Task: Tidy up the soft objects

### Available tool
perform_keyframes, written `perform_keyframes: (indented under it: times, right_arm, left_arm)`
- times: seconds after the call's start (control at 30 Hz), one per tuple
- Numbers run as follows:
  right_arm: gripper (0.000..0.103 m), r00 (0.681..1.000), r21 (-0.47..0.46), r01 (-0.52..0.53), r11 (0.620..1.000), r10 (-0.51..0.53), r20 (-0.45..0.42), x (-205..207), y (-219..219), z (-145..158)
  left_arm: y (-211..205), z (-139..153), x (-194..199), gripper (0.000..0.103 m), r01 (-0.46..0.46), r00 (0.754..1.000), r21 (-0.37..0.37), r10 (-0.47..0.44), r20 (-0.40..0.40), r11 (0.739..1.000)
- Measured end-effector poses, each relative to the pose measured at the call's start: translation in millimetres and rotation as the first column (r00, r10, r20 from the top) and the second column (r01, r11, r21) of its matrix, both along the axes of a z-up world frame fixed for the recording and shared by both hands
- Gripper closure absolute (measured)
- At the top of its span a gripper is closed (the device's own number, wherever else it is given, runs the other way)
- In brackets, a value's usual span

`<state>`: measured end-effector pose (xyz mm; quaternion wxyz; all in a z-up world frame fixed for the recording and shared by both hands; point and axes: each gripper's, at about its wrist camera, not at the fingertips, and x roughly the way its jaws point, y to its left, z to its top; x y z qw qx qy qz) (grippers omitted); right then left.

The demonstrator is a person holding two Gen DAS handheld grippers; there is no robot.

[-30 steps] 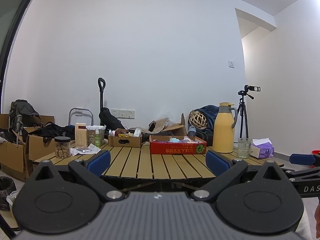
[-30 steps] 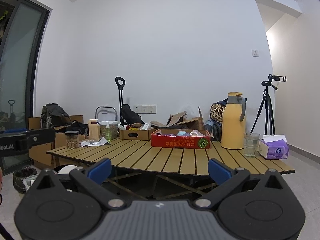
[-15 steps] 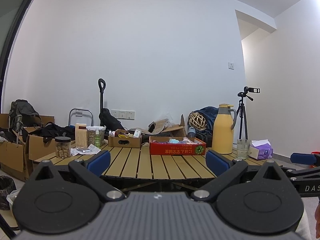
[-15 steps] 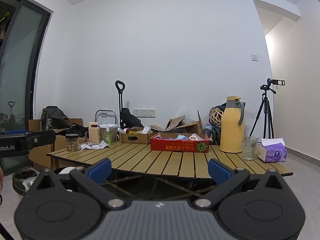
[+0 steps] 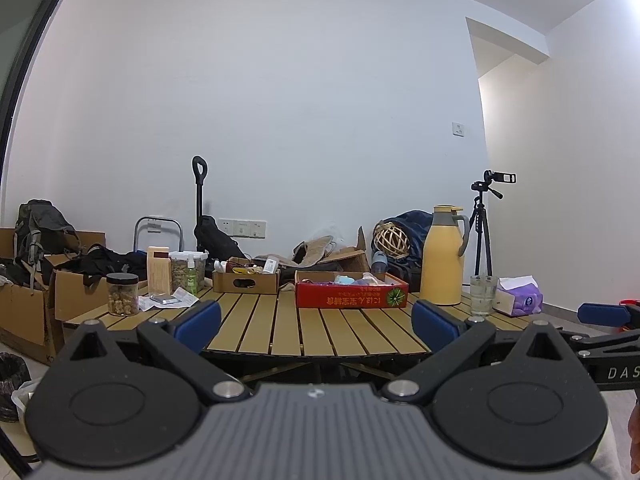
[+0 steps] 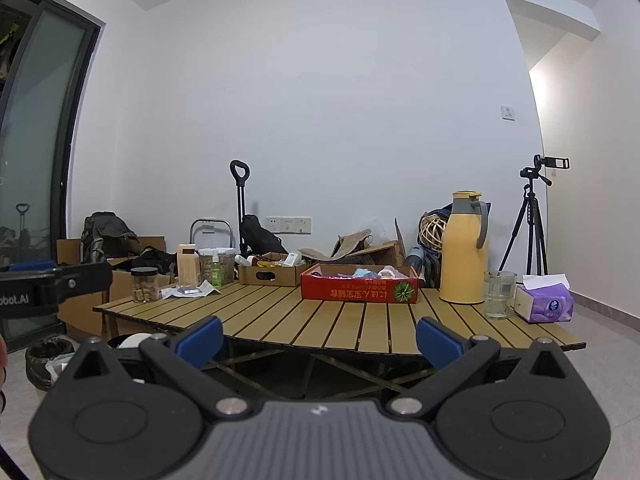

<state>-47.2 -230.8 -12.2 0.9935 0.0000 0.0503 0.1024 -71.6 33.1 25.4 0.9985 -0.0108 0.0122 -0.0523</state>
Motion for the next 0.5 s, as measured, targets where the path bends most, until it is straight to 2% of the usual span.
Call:
perform_keyframes:
  times: [0.5]
  right_arm:
    - [0.0,1.0,-0.003,-0.002,1.0,0.002,0.001,-1.4,2.9,-0.6]
  left_arm:
    - [-0.3,-0.5,0.6,0.0,0.0,1.0,0.0,0.0,0.001,1.0]
